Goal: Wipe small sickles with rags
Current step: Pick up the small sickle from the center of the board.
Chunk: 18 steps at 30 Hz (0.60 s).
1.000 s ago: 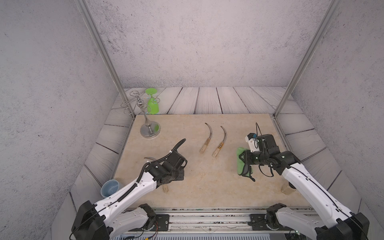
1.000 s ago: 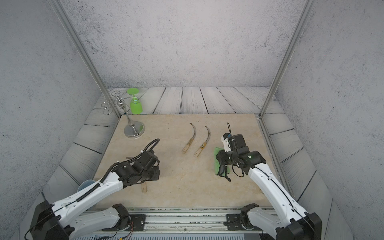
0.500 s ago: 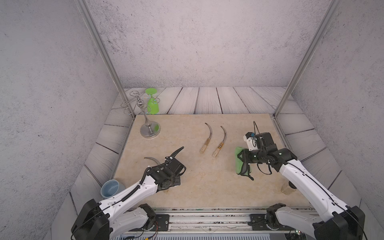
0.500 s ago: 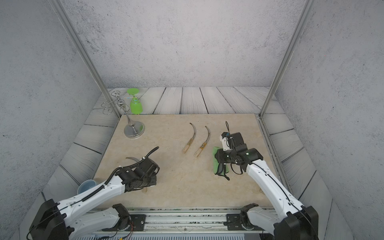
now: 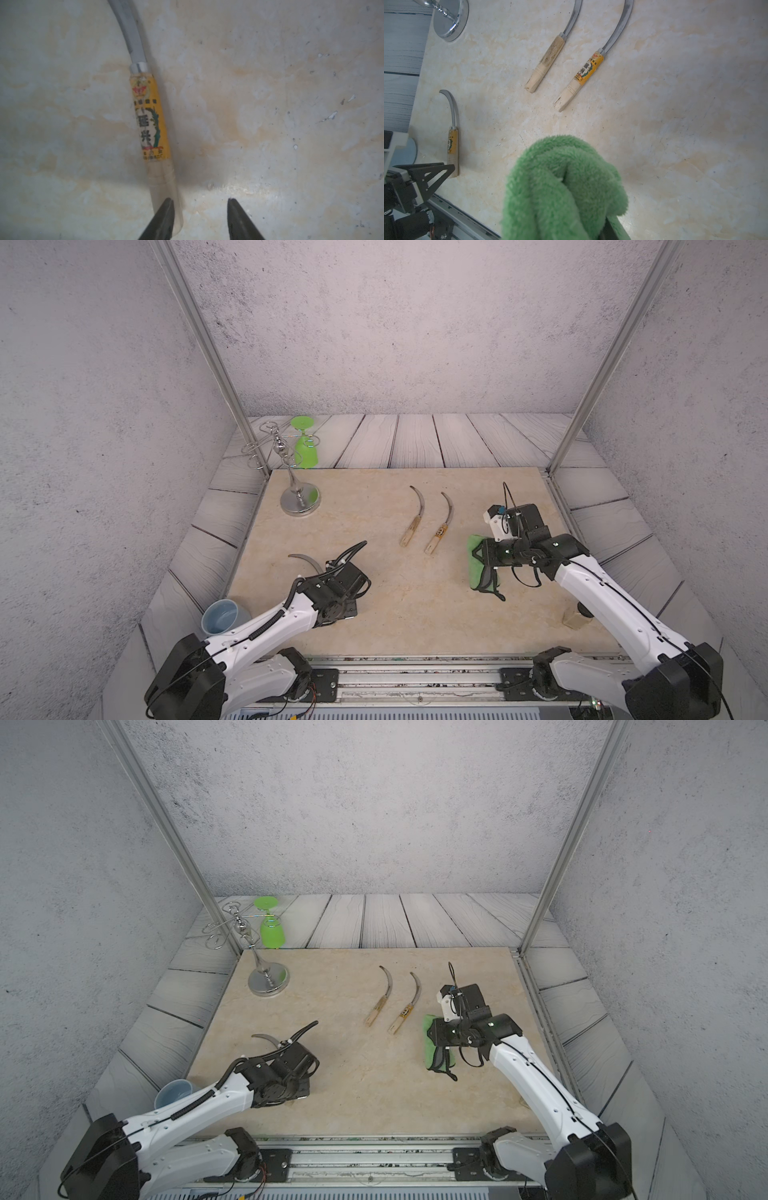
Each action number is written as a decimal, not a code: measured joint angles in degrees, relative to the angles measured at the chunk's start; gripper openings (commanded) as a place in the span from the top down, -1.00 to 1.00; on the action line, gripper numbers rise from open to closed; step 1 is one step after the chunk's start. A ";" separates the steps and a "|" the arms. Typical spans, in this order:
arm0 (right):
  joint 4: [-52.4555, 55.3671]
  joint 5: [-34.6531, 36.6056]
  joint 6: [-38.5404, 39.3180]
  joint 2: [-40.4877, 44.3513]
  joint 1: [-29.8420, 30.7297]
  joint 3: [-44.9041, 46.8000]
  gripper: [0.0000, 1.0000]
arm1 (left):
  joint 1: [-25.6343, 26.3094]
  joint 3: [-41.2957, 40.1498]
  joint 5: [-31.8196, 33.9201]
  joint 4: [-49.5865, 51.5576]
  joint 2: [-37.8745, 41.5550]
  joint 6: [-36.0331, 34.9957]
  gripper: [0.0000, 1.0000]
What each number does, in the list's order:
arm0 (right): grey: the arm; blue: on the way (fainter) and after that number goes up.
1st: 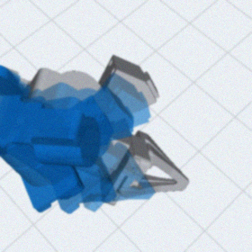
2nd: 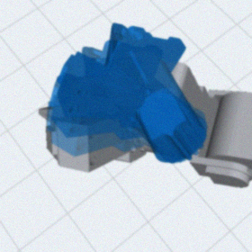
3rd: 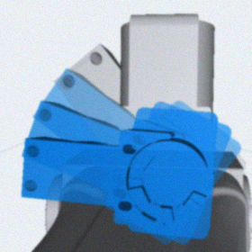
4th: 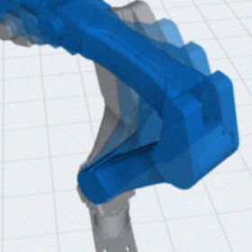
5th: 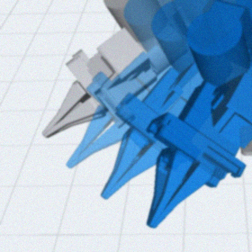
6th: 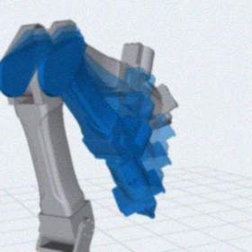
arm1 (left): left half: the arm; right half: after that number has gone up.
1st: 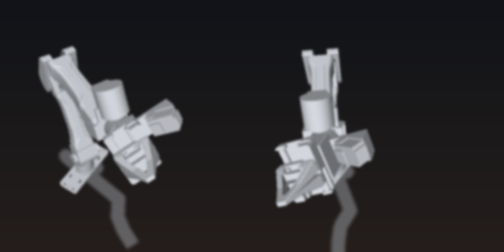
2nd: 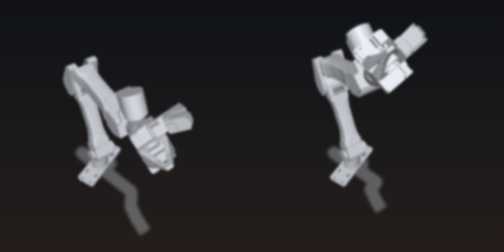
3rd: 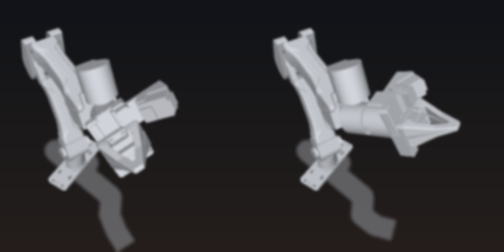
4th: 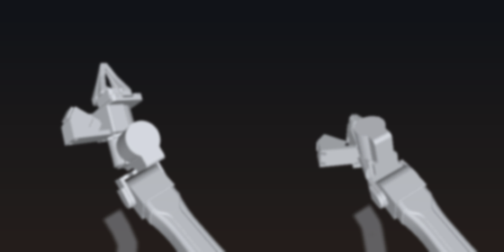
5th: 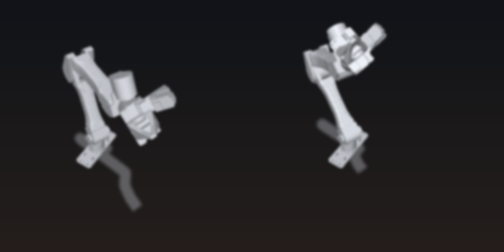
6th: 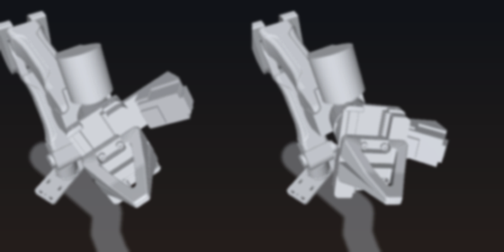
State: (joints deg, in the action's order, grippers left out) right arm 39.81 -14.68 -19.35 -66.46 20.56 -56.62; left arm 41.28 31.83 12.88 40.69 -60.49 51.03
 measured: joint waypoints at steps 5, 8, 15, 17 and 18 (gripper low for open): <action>-0.63 -0.26 -0.02 -0.92 0.00 -0.02 0.38 | -0.42 -1.46 0.79 1.40 3.21 1.03 0.09; -1.03 -0.48 -0.02 -1.77 0.00 -0.04 0.38 | -0.70 -2.27 0.85 1.73 3.93 1.57 0.09; -1.22 -1.31 -0.07 -1.97 0.00 -0.22 0.37 | -2.36 -4.39 0.37 1.84 4.02 1.95 0.09; -1.29 -1.38 -0.07 -1.97 0.00 -0.31 0.37 | -3.06 -5.18 -0.11 1.25 3.87 1.88 0.09; -1.31 -1.40 -0.07 -1.97 0.00 -0.31 0.37 | -3.43 -5.60 -0.50 0.76 3.69 1.84 0.09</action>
State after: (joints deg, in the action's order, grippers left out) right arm 38.50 -16.08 -19.42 -68.42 20.56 -56.93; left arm 37.85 26.24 12.38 41.45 -56.80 52.86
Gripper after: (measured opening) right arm 0.315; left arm 0.454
